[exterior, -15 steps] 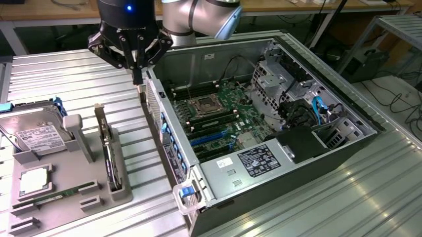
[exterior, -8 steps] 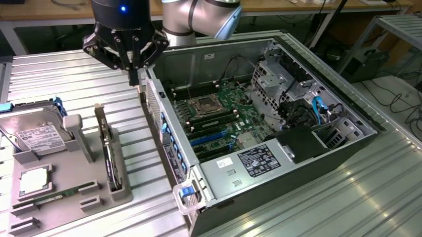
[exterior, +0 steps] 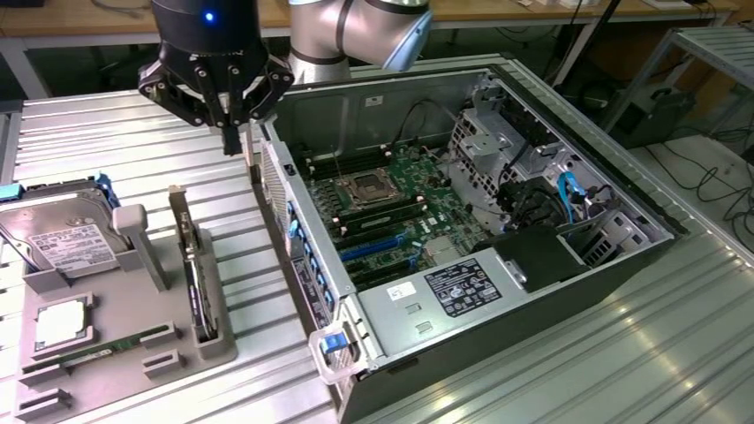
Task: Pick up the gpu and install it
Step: 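Reach for the gpu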
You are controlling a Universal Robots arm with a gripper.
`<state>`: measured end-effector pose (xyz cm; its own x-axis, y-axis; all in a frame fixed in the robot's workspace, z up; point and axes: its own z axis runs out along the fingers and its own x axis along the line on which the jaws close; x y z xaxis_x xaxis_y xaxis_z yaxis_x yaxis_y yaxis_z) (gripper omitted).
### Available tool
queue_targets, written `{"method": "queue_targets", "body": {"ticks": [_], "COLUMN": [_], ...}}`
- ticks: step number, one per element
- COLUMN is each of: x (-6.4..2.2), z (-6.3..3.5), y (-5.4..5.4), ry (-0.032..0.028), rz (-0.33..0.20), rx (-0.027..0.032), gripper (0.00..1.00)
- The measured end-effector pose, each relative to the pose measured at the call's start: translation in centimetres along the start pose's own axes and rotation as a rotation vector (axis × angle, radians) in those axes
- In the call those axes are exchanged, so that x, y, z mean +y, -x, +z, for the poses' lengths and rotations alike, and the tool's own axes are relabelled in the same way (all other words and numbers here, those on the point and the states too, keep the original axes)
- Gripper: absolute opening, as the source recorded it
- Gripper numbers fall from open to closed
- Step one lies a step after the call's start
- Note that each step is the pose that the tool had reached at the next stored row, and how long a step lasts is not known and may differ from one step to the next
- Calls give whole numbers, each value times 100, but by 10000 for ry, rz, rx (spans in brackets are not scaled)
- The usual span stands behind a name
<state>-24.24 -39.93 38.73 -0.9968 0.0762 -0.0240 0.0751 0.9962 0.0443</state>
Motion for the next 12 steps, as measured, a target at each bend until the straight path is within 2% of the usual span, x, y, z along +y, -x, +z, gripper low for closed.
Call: {"method": "queue_targets", "body": {"ticks": [6,12], "x": [-5,-15], "z": [2,0], "y": [-47,-147], "ry": [0,1], "rz": [0,-10], "rx": [-1,0], "gripper": [11,11]}}
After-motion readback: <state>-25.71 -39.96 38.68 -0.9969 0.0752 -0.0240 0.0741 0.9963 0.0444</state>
